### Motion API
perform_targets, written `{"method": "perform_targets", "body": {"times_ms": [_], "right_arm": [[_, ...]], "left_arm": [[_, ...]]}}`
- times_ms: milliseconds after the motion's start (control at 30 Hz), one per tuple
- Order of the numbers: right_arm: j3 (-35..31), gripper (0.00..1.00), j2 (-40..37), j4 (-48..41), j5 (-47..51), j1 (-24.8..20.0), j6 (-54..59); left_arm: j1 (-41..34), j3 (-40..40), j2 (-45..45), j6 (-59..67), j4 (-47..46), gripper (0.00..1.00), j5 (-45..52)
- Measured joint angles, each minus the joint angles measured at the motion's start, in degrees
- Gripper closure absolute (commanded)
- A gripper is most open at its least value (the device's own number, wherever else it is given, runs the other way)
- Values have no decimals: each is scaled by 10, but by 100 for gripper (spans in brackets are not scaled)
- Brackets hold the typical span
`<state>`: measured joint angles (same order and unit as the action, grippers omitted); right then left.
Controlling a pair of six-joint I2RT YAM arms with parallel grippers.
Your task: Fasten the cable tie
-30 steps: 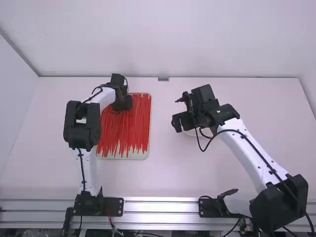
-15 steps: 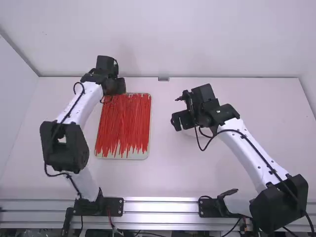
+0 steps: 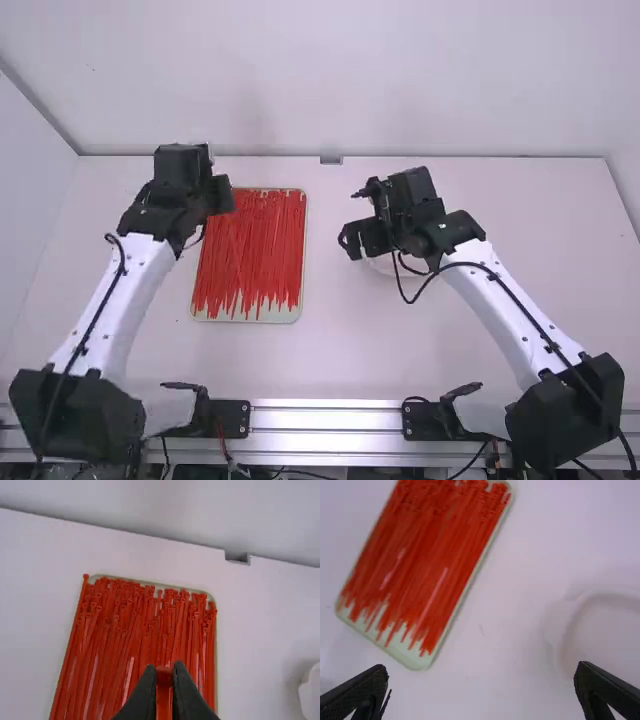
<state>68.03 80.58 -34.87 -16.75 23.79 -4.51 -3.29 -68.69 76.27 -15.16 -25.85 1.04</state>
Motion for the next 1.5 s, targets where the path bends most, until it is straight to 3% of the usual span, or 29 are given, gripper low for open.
{"method": "perform_targets", "body": {"times_ms": [100,233,400,733,933,1000,1133,1233,1433,1500], "right_arm": [[0,0,0,27,-57,0,-3],[0,0,0,62,-111,12,-20],[0,1,0,97,-143,41,-28],[0,10,0,146,-119,99,-52],[0,29,0,155,-88,112,-64],[0,44,0,155,-76,112,-75],[0,62,0,155,-66,112,-85],[0,63,0,155,-64,111,-89],[0,100,0,156,-63,111,-90],[0,100,0,158,-63,111,-91]], "left_arm": [[0,89,-75,-21,55,98,16],[0,149,-133,-50,131,98,55],[-11,170,-158,-92,194,98,106],[-123,170,-153,-139,236,98,131],[-155,169,-152,-165,261,98,126],[-162,169,-152,-178,271,98,127],[-165,169,-152,-191,282,98,127],[-165,169,-152,-197,284,98,127],[-165,169,-152,-209,292,98,127],[-165,169,-152,-211,293,98,127]]}}
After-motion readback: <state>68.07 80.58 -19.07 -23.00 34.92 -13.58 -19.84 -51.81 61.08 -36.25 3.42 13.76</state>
